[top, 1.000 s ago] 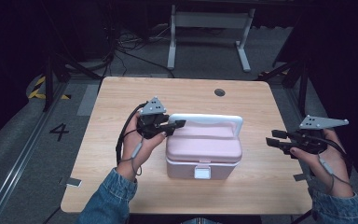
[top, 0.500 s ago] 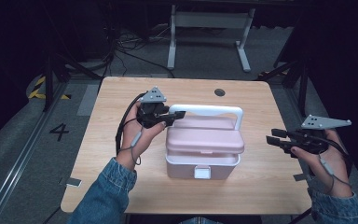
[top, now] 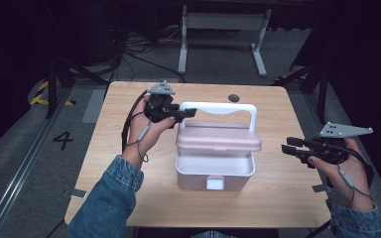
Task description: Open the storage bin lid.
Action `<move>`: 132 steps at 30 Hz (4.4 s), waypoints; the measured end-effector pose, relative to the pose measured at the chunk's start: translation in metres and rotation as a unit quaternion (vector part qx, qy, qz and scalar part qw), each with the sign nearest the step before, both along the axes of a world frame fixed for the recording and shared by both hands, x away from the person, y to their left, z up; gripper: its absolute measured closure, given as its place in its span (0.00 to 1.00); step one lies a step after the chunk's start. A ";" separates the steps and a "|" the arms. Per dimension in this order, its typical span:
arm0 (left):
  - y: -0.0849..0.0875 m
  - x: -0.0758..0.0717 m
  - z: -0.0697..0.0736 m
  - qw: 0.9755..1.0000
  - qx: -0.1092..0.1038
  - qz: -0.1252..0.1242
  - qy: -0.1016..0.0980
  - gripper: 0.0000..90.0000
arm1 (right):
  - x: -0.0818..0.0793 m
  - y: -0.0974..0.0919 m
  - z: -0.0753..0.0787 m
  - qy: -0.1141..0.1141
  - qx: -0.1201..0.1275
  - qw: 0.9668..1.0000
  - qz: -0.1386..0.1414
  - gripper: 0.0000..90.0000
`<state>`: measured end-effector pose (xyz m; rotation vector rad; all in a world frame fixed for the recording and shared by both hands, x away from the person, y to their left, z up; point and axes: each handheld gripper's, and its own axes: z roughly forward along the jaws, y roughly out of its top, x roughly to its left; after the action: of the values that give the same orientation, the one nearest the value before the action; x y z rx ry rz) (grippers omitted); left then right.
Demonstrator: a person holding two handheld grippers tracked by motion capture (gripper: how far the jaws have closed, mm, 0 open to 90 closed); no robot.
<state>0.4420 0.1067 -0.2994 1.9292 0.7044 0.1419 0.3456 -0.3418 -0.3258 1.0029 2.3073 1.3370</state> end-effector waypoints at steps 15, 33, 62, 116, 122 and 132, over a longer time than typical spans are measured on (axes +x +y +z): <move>-0.001 0.022 0.003 0.999 -0.021 0.007 0.024 0.83 | -0.001 0.015 0.002 -0.013 0.012 1.000 0.015 0.71; -0.004 0.034 0.001 0.999 -0.023 0.024 0.018 0.82 | 0.003 0.053 0.006 -0.065 0.048 0.995 0.052 0.97; 0.003 0.022 0.012 0.998 -0.001 0.046 -0.054 0.42 | 0.011 0.075 0.007 -0.107 0.083 0.990 0.049 1.00; 0.005 -0.044 -0.021 0.992 -0.023 0.030 -0.117 0.30 | 0.017 0.073 0.008 -0.106 0.097 0.989 0.036 1.00; 0.000 -0.039 -0.020 0.990 -0.014 0.037 -0.133 0.32 | 0.017 0.072 0.007 -0.107 0.098 0.989 0.037 1.00; -0.004 -0.034 -0.017 0.987 -0.012 0.037 -0.153 0.41 | 0.018 0.072 0.007 -0.106 0.098 0.989 0.037 1.00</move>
<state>0.4076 0.1031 -0.3166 1.8074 0.5677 0.4632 0.3632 -0.2699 -0.3189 0.7915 2.1055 1.6400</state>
